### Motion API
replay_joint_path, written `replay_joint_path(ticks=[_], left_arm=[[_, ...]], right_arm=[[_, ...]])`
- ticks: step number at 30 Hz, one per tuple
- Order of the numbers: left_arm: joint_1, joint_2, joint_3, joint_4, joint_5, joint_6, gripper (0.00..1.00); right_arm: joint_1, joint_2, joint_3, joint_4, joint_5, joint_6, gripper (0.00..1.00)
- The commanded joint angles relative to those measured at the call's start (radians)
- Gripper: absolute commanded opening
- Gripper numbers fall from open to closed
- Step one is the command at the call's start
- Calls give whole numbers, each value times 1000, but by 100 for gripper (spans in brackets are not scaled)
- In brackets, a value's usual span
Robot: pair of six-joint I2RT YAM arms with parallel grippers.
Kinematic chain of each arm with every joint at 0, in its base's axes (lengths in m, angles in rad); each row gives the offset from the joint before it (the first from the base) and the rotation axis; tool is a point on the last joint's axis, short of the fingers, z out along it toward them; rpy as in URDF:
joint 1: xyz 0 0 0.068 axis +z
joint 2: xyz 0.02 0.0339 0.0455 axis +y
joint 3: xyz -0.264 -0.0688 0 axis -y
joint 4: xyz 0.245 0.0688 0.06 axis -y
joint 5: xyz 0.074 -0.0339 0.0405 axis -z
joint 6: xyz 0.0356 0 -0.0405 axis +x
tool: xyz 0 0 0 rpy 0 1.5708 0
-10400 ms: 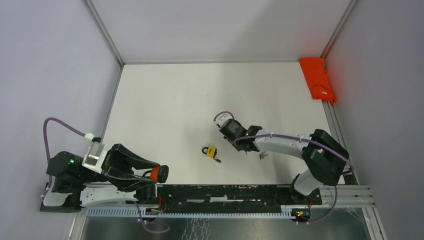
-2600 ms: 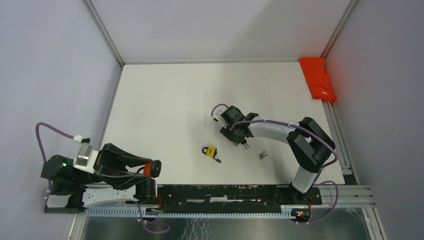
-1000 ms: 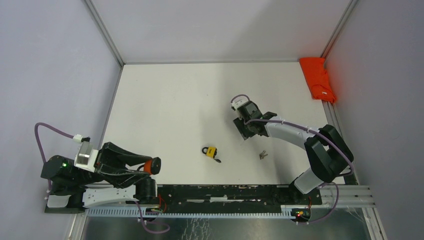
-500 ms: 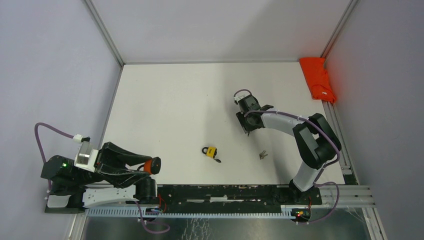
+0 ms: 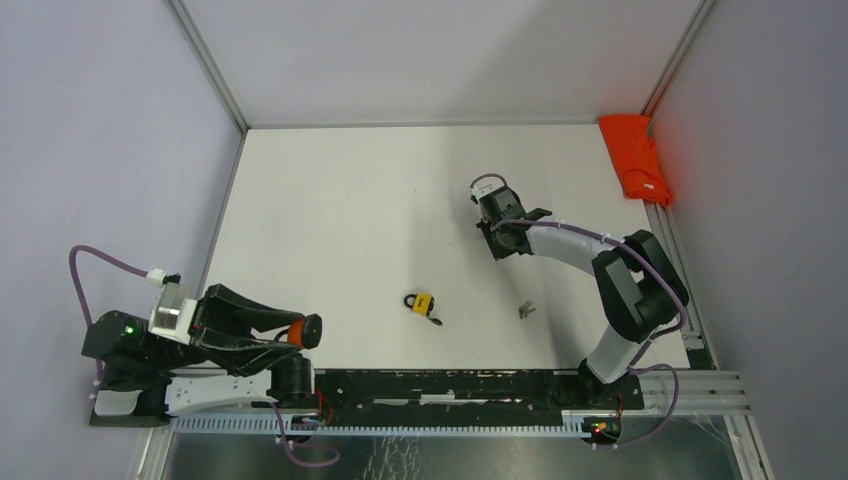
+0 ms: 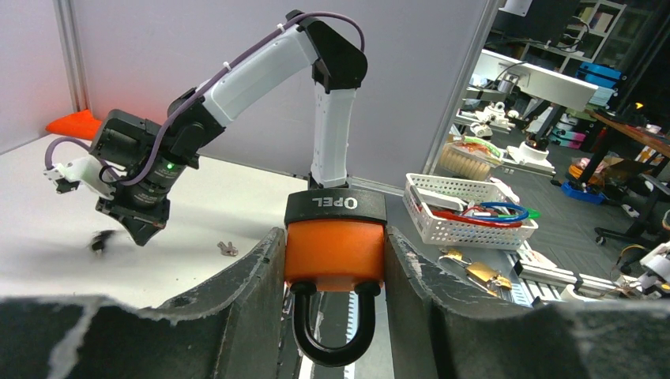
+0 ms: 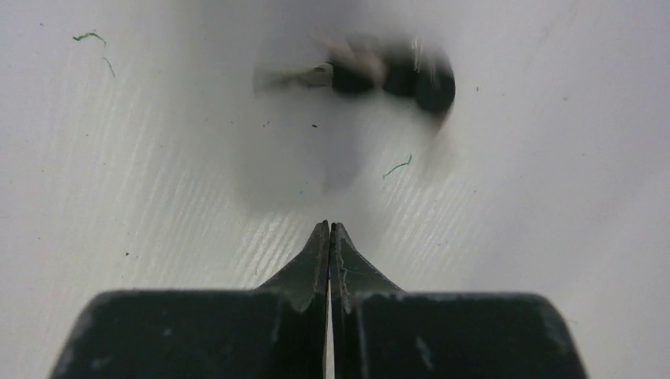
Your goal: Unlock with the key
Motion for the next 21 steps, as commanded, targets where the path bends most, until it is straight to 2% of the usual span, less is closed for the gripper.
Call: replay_joint_path(ticks=[1, 6, 11, 13, 15, 17, 21], left_arm=[[-6, -9, 3, 51, -13, 20, 2], [-6, -9, 1, 51, -18, 22, 2], [-5, -8, -4, 57, -17, 24, 2], [-5, -9, -4, 57, -16, 25, 2], [-6, -9, -4, 57, -16, 28, 2], [-6, -11, -3, 55, -20, 29, 2], [-6, -11, 4, 41, -26, 22, 2]], right_arm=[[-2, -36, 4, -39, -39, 8, 0], [-2, -133, 1, -31, -78, 3, 0], [-3, -162, 2, -23, -67, -4, 1], [-4, -127, 41, -31, -53, -13, 27], [-3, -70, 102, -40, -62, -23, 41], [-3, -2, 181, -43, -74, -32, 49], [-3, 163, 374, -84, -23, -85, 51]])
